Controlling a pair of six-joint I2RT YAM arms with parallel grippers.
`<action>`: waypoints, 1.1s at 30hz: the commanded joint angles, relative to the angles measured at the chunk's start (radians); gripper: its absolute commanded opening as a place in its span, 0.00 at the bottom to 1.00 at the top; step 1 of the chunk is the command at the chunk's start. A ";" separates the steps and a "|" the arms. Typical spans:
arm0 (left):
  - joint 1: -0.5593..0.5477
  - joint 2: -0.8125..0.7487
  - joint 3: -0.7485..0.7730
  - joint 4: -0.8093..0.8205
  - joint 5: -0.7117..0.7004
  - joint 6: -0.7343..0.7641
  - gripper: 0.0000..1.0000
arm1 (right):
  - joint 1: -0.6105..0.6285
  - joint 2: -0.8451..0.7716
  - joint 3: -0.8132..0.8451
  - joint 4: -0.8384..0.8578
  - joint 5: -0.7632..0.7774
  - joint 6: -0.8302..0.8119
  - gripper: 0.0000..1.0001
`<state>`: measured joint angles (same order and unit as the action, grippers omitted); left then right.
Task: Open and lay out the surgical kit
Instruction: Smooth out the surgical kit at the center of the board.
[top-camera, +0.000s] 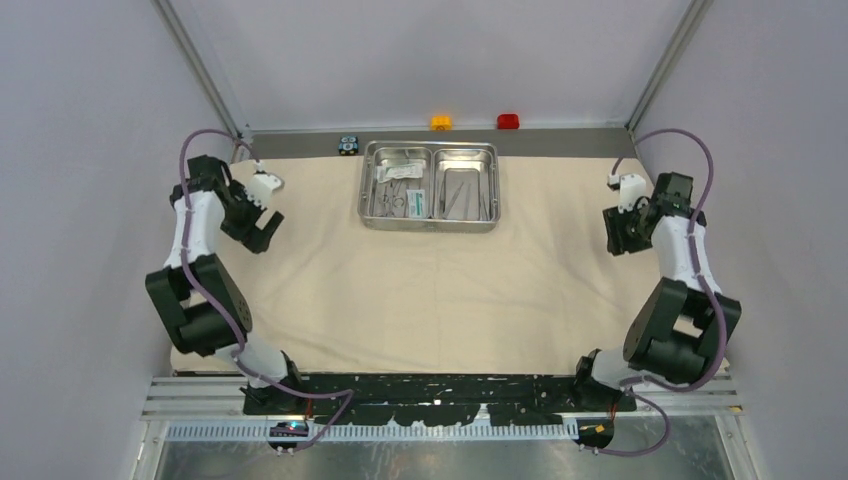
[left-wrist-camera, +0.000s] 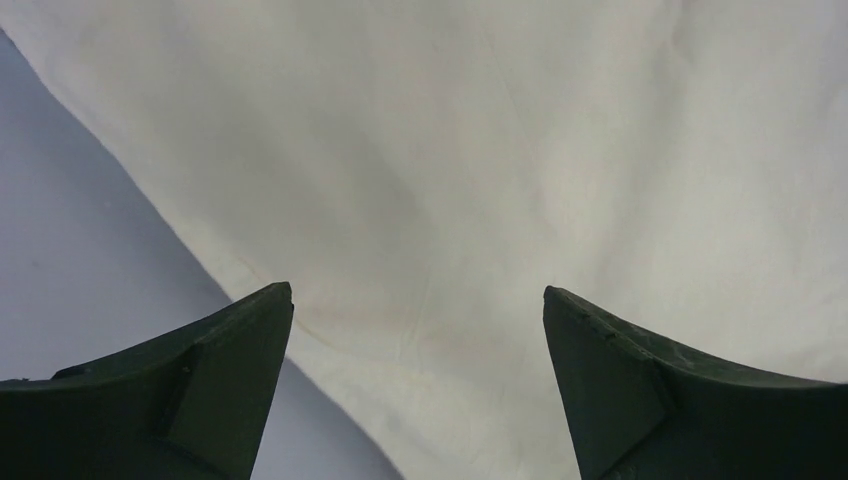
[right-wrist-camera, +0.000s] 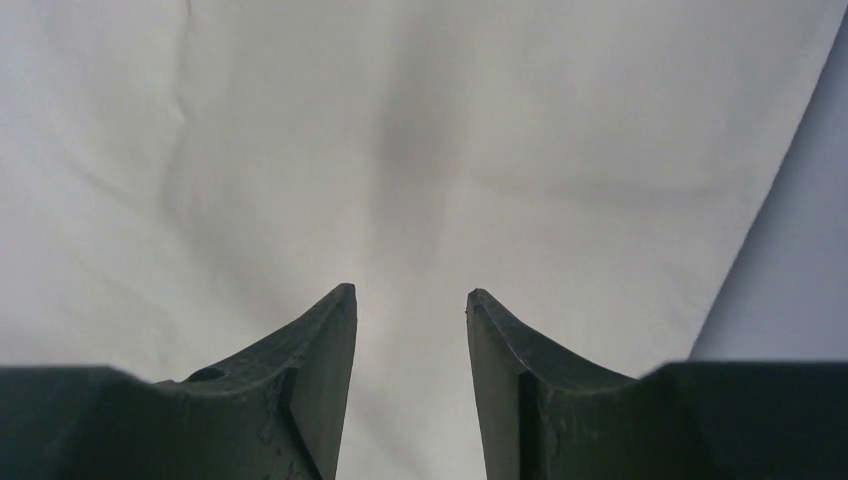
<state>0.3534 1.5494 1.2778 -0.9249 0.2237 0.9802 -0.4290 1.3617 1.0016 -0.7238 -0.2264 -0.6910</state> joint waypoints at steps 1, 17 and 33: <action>-0.047 0.182 0.130 0.202 0.140 -0.336 0.98 | 0.084 0.205 0.140 0.283 -0.049 0.320 0.50; -0.205 0.619 0.393 0.392 -0.191 -0.449 0.92 | 0.185 0.714 0.479 0.352 0.200 0.279 0.45; -0.151 0.726 0.346 0.447 -0.402 -0.294 0.82 | 0.132 0.829 0.528 0.318 0.334 0.148 0.41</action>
<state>0.1516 2.1738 1.6661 -0.4774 -0.0601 0.6167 -0.2634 2.1254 1.5364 -0.3592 0.0105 -0.4797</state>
